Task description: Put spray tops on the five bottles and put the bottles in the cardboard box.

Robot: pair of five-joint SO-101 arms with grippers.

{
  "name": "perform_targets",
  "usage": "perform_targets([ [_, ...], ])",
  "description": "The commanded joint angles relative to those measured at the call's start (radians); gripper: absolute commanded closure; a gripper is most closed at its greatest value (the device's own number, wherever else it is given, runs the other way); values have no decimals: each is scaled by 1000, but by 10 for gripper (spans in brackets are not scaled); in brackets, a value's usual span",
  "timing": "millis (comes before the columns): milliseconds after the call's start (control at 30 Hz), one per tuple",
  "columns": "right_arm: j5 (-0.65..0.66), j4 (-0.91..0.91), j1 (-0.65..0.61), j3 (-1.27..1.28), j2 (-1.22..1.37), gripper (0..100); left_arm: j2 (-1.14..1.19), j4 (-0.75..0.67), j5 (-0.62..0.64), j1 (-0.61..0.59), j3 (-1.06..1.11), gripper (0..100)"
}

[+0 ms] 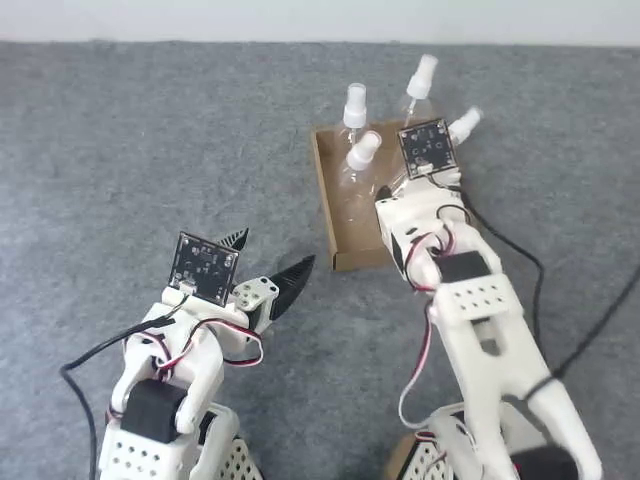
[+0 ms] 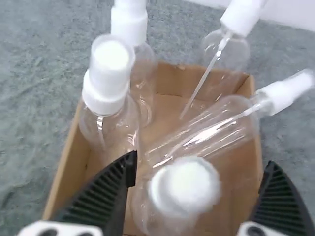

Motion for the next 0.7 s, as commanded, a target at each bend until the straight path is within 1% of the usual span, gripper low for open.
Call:
perform_targets([
  [0,17,70,16,-38,-134,662,-17,-28,-11,3,-4,695],
  [100,18,147,58,-38,-223,663,-17,-28,-11,3,-4,695],
  [233,18,303,140,-25,-346,663,-17,-25,-8,-15,-13,695],
  [367,18,435,203,54,-499,663,-17,-20,-5,-118,-64,695],
  [467,23,484,228,158,-638,664,-17,18,-3,-219,-87,695],
  [533,54,507,234,232,-728,667,-17,44,-3,-282,-87,695],
  [600,97,526,232,304,-817,708,-17,74,-3,-341,-87,695],
  [667,130,527,232,373,-903,781,-18,98,-5,-391,-85,694],
])
